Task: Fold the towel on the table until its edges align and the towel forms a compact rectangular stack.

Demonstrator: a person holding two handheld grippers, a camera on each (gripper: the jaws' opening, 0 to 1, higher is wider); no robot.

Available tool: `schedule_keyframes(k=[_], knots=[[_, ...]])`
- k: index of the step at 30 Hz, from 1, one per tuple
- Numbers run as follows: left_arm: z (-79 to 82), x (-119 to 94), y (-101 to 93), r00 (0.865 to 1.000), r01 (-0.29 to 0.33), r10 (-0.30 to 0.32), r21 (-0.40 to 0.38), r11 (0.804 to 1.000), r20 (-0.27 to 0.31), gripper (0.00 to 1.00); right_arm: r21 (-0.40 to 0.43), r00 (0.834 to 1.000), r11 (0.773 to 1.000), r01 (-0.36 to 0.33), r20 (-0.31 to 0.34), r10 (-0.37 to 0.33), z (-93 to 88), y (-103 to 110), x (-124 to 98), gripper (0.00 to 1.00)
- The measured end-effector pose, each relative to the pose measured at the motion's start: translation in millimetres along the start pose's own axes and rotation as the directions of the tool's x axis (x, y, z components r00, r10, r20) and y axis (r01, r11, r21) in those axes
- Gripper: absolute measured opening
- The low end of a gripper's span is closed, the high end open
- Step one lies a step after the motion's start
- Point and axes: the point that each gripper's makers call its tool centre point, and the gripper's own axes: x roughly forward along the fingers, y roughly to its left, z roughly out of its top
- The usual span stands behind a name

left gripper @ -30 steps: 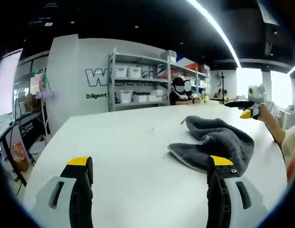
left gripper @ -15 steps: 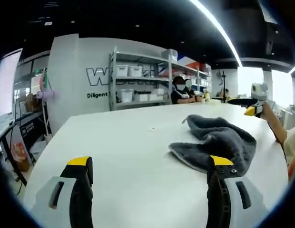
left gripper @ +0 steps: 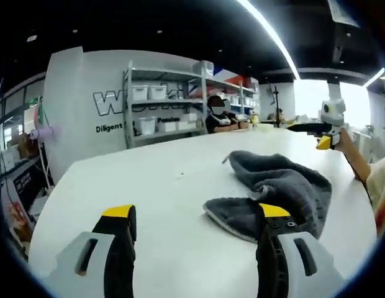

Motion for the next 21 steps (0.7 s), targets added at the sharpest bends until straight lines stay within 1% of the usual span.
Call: schedule_keyframes(k=[3, 6, 8, 10, 12, 15, 17, 19, 20, 21], knots=[[-0.1, 11.9, -4.5, 1.0, 0.026, -0.026, 0.015, 1.0, -0.013, 0.64, 0.0, 1.0, 1.0, 0.0, -0.003, 0.0, 0.0, -1.5, -0.3, 0.99], [-0.3, 22.6, -10.3, 0.998, 0.062, -0.062, 0.007, 0.998, -0.019, 0.56, 0.001, 1.0, 1.0, 0.0, 0.001, 0.0, 1.1, -2.3, -1.6, 0.99], [-1.6, 29.5, -16.3, 0.996, 0.088, -0.088, 0.008, 0.996, -0.027, 0.47, 0.003, 1.0, 1.0, 0.002, 0.006, -0.002, 2.4, -3.2, -2.5, 0.99], [-2.8, 35.3, -19.5, 0.994, 0.102, -0.101, 0.013, 0.995, -0.034, 0.41, 0.004, 1.0, 1.0, 0.003, 0.008, -0.003, 3.2, -4.0, -3.2, 0.99], [-6.7, 43.5, -21.6, 0.993, 0.103, -0.102, 0.013, 0.995, -0.055, 0.41, 0.005, 1.0, 1.0, 0.007, 0.012, -0.007, 3.8, -5.1, -3.8, 0.99], [-14.1, 51.9, -18.6, 0.992, 0.092, -0.091, 0.011, 0.996, -0.089, 0.4, 0.007, 1.0, 1.0, 0.007, 0.008, -0.007, 2.4, -5.2, -3.4, 0.99], [-18.0, 56.2, -15.8, 0.991, 0.088, -0.088, -0.003, 0.996, -0.101, 0.38, 0.005, 1.0, 1.0, 0.007, 0.004, -0.007, 1.4, -5.4, -3.0, 0.99], [-22.3, 60.0, -17.3, 0.989, 0.099, -0.102, -0.028, 0.995, -0.11, 0.36, 0.004, 1.0, 1.0, 0.006, 0.001, -0.006, 0.9, -5.2, -2.7, 0.99], [-27.3, 63.6, -21.0, 0.986, 0.111, -0.116, -0.042, 0.993, -0.123, 0.35, 0.004, 1.0, 1.0, 0.005, 0.001, -0.005, 1.0, -5.1, -2.7, 0.99], [-28.5, 64.6, -21.5, 0.985, 0.113, -0.117, -0.043, 0.993, -0.128, 0.35, 0.004, 1.0, 1.0, 0.005, 0.001, -0.005, 1.1, -5.1, -2.7, 0.99]])
